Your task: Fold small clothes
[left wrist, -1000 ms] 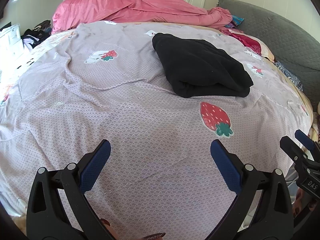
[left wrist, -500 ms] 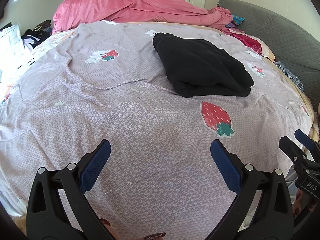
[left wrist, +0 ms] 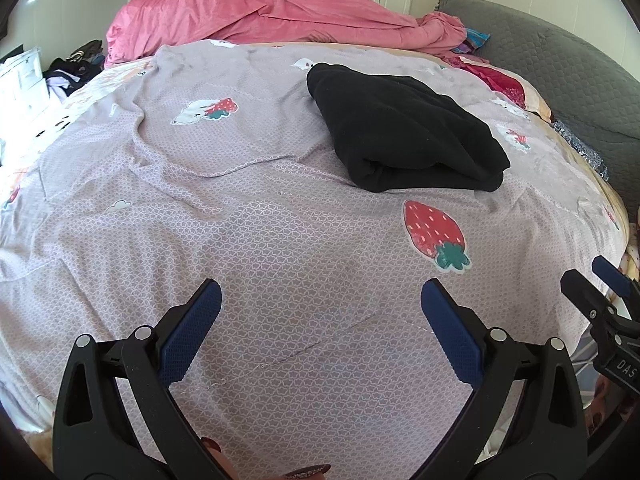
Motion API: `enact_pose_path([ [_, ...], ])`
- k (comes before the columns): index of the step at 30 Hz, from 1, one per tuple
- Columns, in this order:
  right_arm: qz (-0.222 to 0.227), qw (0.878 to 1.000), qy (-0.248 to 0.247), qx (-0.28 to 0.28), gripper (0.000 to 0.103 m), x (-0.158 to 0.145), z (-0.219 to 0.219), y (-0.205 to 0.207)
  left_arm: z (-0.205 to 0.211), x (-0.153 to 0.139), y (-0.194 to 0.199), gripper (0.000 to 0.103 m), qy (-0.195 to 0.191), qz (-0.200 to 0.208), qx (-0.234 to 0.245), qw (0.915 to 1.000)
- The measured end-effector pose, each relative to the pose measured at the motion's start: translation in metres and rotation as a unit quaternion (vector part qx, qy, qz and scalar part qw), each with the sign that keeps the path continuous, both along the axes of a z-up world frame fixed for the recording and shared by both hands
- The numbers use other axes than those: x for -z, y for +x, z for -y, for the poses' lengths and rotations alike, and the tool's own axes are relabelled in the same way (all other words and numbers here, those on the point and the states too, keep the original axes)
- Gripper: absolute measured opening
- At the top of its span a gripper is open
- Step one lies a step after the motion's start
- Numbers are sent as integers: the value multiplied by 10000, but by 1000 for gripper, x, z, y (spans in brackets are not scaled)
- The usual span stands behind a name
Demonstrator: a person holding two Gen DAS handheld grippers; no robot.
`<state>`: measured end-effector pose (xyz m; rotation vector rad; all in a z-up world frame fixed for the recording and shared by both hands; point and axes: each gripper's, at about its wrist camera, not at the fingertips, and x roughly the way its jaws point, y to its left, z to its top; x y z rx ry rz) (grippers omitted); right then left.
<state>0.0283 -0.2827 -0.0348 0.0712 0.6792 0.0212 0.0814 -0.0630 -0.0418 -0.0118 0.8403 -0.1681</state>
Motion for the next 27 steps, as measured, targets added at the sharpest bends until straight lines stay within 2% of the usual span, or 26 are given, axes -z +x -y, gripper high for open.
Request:
enact_pose_path([
  [13, -55, 9997, -24, 256, 99, 3, 14, -3, 1, 2, 2, 94, 161, -44, -46, 9998],
  [19, -41, 9946, 47, 1032, 99, 4, 58, -19, -20, -5, 7, 94, -176, -97, -271, 9994],
  [21, 35, 9875, 148, 1572, 99, 3, 92, -32, -34, -12, 11, 94, -284, -99, -379, 9988],
  [23, 95, 9789, 101, 2036, 99, 2, 123, -45, -63, -25, 20, 94, -363, -47, -724, 9967],
  [25, 101, 9644, -65, 2641, 99, 3, 162, -60, -105, -39, 30, 94, -591, 24, -1033, 9929],
  [26, 33, 9486, -197, 3159, 99, 6, 194, -74, -132, -45, 36, 94, -558, 44, -1299, 9899],
  [27, -16, 9377, -228, 3467, 99, 9, 213, -83, -159, -49, 43, 94, -322, 47, -1643, 9859],
])
